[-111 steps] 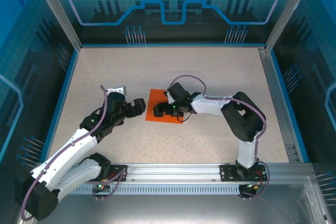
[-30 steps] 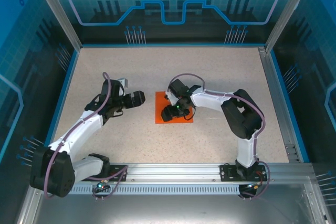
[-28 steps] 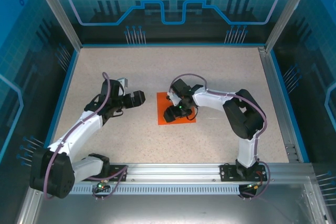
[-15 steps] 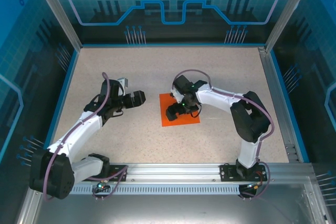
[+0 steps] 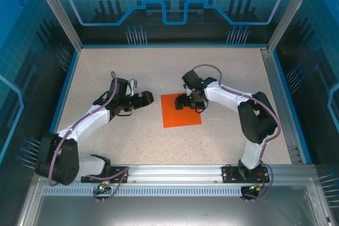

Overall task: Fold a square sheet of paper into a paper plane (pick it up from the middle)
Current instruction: Move the square sheet of paper to the center of the table, then fold the square sheet of paper in half at the center of the table.

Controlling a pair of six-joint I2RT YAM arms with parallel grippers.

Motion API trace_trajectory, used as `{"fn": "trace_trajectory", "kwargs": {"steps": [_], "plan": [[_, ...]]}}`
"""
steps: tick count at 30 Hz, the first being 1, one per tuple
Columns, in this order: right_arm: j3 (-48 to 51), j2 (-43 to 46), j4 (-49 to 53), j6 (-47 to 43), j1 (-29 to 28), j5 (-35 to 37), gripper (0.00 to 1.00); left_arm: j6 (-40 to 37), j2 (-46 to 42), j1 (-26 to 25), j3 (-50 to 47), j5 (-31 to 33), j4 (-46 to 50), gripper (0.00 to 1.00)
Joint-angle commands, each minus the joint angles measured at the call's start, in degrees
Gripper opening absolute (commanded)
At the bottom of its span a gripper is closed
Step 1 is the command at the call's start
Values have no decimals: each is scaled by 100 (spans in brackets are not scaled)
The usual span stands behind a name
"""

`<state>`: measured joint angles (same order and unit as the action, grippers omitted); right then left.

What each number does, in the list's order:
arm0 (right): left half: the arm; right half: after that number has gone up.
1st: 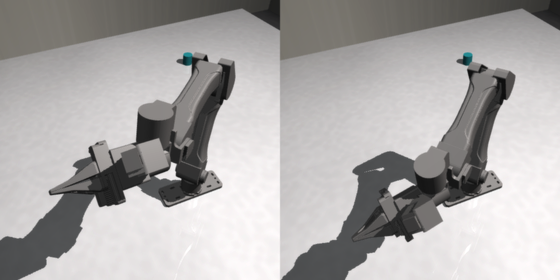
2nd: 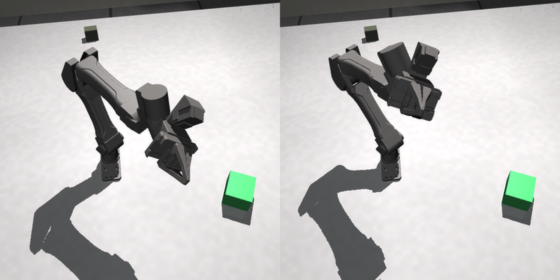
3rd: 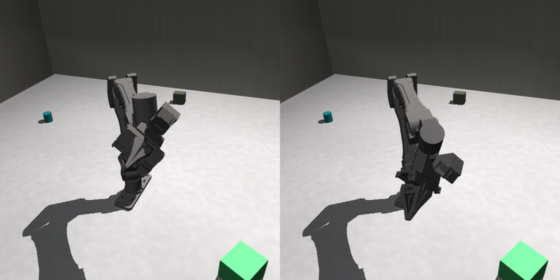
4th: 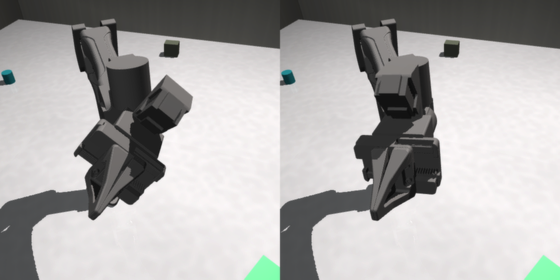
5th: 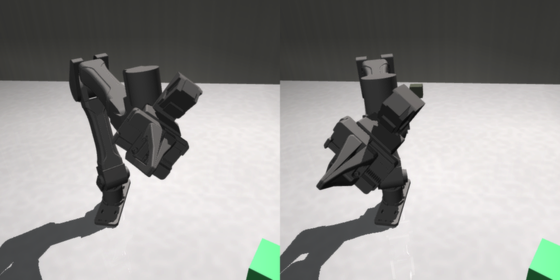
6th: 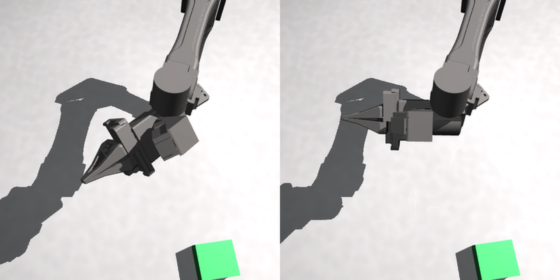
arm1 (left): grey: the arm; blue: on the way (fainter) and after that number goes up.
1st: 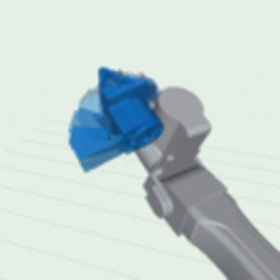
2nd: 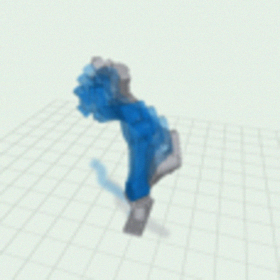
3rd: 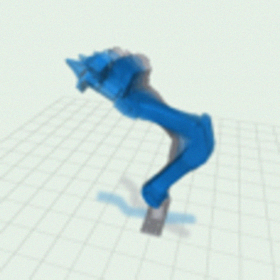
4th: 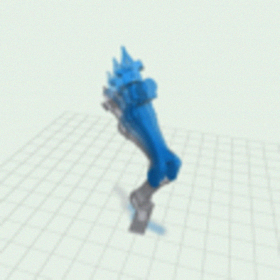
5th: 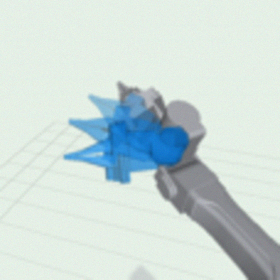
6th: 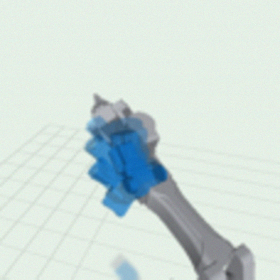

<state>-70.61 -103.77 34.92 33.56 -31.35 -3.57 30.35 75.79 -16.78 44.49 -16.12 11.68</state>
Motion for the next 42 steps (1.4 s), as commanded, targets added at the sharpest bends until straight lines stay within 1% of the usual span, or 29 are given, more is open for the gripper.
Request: {"fn": "trace_trajectory", "kwargs": {"steps": [1,3,5,6,10,12,14,15,17,18,19,20,22,24,27,30,36,42], "plan": [[349,355,-545,222,435,-634,81,141,532,-605,580,-334,-52,82],[479,376,-650,242,629,-841,79,195,968,-880,855,-339,-43,75],[500,384,-617,166,665,-840,79,319,1370,-1051,1097,-327,-50,71],[496,369,-566,151,666,-794,80,372,1591,-1110,1211,-351,-48,68],[539,231,-547,116,722,-730,81,494,2094,-1243,1450,-343,-73,66],[542,189,-561,82,744,-791,81,518,2219,-1272,1527,-263,31,61],[477,212,-498,56,694,-803,78,543,2214,-1272,1481,-71,134,60],[427,272,-429,10,590,-644,78,549,2181,-1267,1447,61,190,59],[274,345,-247,-87,324,-276,81,575,2074,-1258,1336,233,207,59],[125,276,-130,-151,209,-213,83,612,1983,-1241,1249,360,218,59],[-41,151,77,-210,105,-114,84,651,1905,-1228,1158,482,203,59],[-355,-32,444,-236,-42,224,84,726,1819,-1190,1058,625,194,59],[-851,-426,993,-331,-333,849,89,932,1695,-1030,883,791,172,58],[-1229,-752,1284,-302,-502,1119,93,1134,1545,-860,656,839,45,59],[-1663,-1122,1580,-309,-678,1275,96,1303,1282,-620,354,805,-158,60],[-1977,-1397,1805,-315,-759,1456,100,1253,1087,-505,263,868,-93,61],[-2331,-1834,1901,-393,-782,1129,99,1203,859,-383,126,952,-42,63],[-2377,-2349,2059,-302,-932,1112,99,1184,756,-357,84,961,26,64]]}}
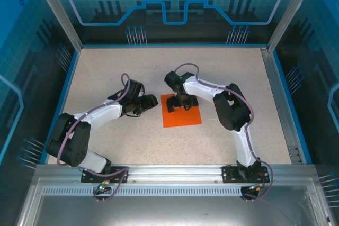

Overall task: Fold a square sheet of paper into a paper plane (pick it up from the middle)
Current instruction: Fold the square sheet of paper in half at the center of the table.

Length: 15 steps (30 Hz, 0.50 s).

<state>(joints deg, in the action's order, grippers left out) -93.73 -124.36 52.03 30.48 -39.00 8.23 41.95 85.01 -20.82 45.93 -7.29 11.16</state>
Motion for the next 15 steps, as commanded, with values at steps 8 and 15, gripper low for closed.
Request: {"fn": "trace_trajectory", "kwargs": {"steps": [8,15], "plan": [[261,-411,265,131,-117,-74,97,-3,-380,60,-214,206,185,66],[312,-203,146,48,32,-229,85,41,-439,60,-191,193,172,66]]}}
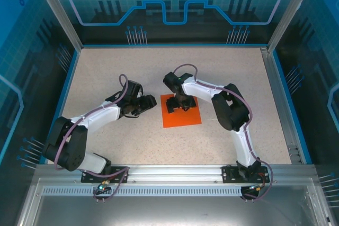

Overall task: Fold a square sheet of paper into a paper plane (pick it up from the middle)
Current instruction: Fold the square sheet of paper in half at the center of the table.

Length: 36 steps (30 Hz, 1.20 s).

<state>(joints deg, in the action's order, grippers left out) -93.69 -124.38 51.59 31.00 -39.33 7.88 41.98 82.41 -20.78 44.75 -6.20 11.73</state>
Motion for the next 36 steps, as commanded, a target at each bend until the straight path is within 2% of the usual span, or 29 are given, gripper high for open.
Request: {"fn": "trace_trajectory", "kwargs": {"steps": [1,6,9,13,18,24,30,36], "plan": [[316,-192,177,-14,74,-207,84,42,-196,57,-73,82,124,66],[280,-157,253,-31,88,-223,84,30,-247,56,-112,62,142,66],[24,35,356,-83,92,-270,93,41,-258,58,-117,15,119,66],[-329,219,550,-130,99,-157,99,44,-295,56,-158,31,111,67],[-424,-82,507,-68,85,-435,99,30,-283,56,-126,30,128,67],[-389,-639,458,61,-3,-399,100,43,-320,56,-176,37,143,67],[14,-801,306,143,-39,-290,99,49,-393,56,-266,86,147,67],[336,-697,-24,181,17,-592,91,56,-422,56,-277,50,163,68]]}}
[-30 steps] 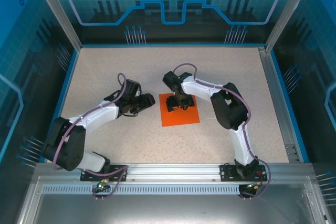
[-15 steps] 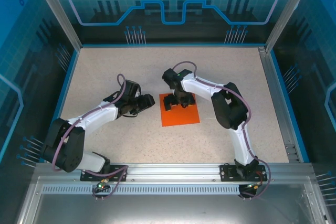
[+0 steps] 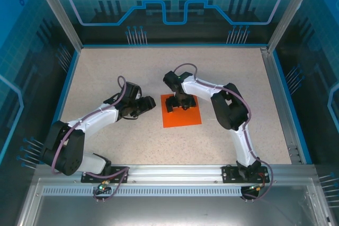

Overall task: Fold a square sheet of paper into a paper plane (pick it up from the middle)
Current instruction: Fold the square sheet of paper in half at the center of the table.

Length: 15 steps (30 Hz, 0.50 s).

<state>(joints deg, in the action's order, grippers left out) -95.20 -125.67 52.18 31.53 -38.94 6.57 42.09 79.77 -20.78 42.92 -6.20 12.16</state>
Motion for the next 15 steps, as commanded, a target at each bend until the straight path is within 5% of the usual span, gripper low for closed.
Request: {"fn": "trace_trajectory", "kwargs": {"steps": [1,15], "plan": [[487,-558,-94,125,-2,-480,88,55,-176,56,-119,52,109,67],[222,-273,219,1,30,-237,71,133,-173,56,-257,-44,-9,68]]}}
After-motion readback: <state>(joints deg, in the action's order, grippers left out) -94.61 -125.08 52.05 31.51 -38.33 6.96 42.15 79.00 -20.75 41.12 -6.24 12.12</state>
